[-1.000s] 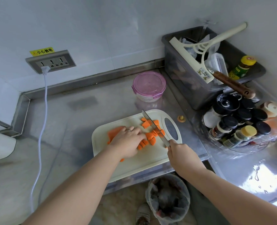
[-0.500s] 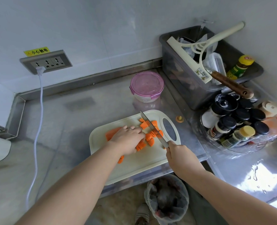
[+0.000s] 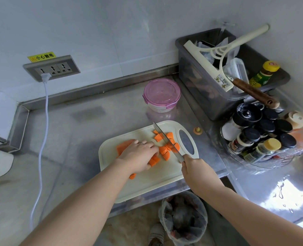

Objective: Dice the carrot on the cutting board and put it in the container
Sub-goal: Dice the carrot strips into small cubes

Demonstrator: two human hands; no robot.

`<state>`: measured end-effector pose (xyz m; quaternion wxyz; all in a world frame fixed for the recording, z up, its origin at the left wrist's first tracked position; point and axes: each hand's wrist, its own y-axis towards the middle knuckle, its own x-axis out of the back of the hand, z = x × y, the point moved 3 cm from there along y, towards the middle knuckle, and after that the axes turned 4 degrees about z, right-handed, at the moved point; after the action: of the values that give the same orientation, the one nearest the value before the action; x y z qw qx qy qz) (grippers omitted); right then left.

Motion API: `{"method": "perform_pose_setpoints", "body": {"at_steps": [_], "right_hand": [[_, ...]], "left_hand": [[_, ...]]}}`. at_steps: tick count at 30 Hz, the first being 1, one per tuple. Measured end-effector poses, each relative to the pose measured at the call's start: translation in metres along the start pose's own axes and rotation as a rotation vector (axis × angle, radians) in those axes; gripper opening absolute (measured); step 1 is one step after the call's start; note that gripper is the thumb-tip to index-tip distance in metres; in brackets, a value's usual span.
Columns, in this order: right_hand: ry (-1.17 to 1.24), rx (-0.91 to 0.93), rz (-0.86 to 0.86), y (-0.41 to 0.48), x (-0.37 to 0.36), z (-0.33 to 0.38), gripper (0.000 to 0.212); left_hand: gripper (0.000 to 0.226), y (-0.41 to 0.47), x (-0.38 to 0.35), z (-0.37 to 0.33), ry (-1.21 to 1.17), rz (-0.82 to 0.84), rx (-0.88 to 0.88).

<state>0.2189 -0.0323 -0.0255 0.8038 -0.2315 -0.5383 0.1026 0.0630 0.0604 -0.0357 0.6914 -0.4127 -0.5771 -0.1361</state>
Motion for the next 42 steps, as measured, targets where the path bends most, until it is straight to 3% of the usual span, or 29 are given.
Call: {"method": "perform_pose_setpoints", "body": {"at_steps": [18, 24, 27, 32, 42], "right_hand": [[-0.027, 0.049, -0.005, -0.006, 0.004, 0.006, 0.02], [-0.025, 0.057, -0.003, -0.002, -0.005, 0.003, 0.022], [-0.061, 0.058, 0.026, -0.001, -0.013, 0.003, 0.029], [-0.049, 0.07, 0.09, -0.006, -0.016, 0.012, 0.022], [-0.086, 0.067, 0.124, -0.012, -0.038, 0.015, 0.022]], "left_hand": [[0.033, -0.002, -0.002, 0.003, 0.022, 0.033, 0.001], [0.033, -0.004, -0.008, -0.002, -0.068, 0.036, 0.145], [0.033, -0.007, -0.014, -0.011, -0.149, -0.017, 0.279], [0.028, -0.013, -0.022, -0.025, -0.255, -0.133, 0.458], [0.022, -0.021, -0.035, -0.016, -0.389, -0.187, 0.473]]}}
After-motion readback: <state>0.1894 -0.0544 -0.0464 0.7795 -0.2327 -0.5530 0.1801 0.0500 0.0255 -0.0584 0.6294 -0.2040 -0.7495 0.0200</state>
